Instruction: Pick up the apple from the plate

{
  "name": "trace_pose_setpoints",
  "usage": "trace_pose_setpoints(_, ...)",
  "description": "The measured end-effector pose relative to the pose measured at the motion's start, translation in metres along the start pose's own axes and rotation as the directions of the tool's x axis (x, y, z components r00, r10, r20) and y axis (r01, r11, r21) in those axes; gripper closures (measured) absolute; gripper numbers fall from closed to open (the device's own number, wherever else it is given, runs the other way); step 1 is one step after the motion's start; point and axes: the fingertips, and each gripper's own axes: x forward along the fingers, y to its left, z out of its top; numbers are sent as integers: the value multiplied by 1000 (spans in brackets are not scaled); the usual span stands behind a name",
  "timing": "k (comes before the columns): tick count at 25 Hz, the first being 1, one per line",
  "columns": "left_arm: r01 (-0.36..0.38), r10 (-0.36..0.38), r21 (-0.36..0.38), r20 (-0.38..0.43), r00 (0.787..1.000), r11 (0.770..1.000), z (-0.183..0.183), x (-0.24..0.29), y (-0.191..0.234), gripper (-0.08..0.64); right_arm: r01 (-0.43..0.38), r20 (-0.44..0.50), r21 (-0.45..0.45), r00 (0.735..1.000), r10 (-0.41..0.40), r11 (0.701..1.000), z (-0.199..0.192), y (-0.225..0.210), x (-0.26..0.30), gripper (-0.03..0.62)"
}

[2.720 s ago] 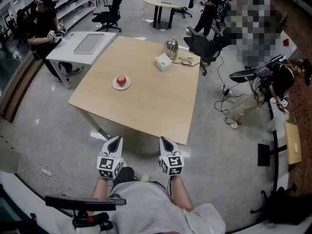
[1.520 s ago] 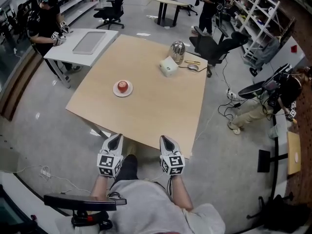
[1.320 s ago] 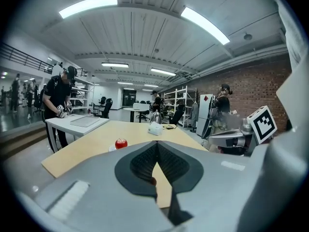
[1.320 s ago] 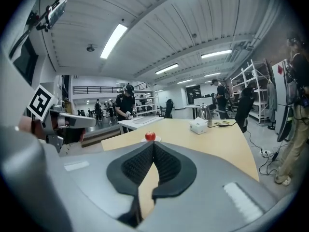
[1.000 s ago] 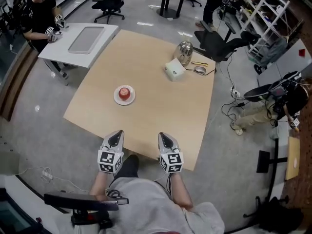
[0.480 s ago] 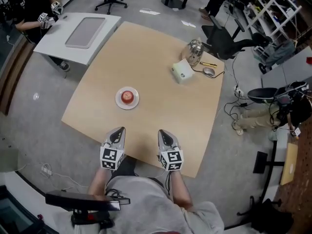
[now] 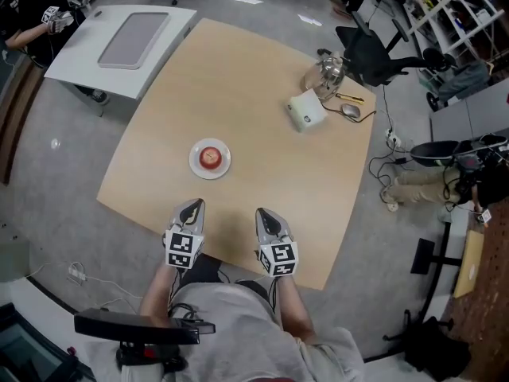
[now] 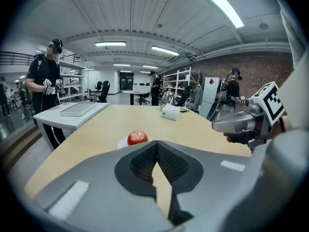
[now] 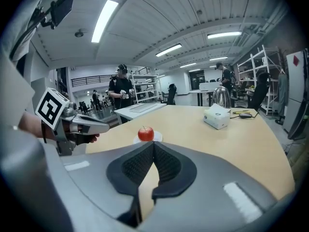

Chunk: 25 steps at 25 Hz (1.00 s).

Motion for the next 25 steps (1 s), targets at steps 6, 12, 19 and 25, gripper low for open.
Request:
trace_pose_setpoints(6,21,-20,17,-29,999,1000,-2,26,14,537,33,-31,27,999,-32,999,-6,-7,11,586)
trace_pose_setpoints(12,42,-41,26,-30,999,999,2,51,31,506,56,-36,42,998,-55,998,-5,-12,27,586)
trace_pose_setpoints(19,77,-75,29,-56,996,997,2,82,40,431,77,-51,67,996,-74,995,-4,-23,38,586)
trace_pose_setpoints(25,103,-102,8,-89,991,995,-5,106,47,352,103,-68,90,993,-97,991,-5,-35,40,586)
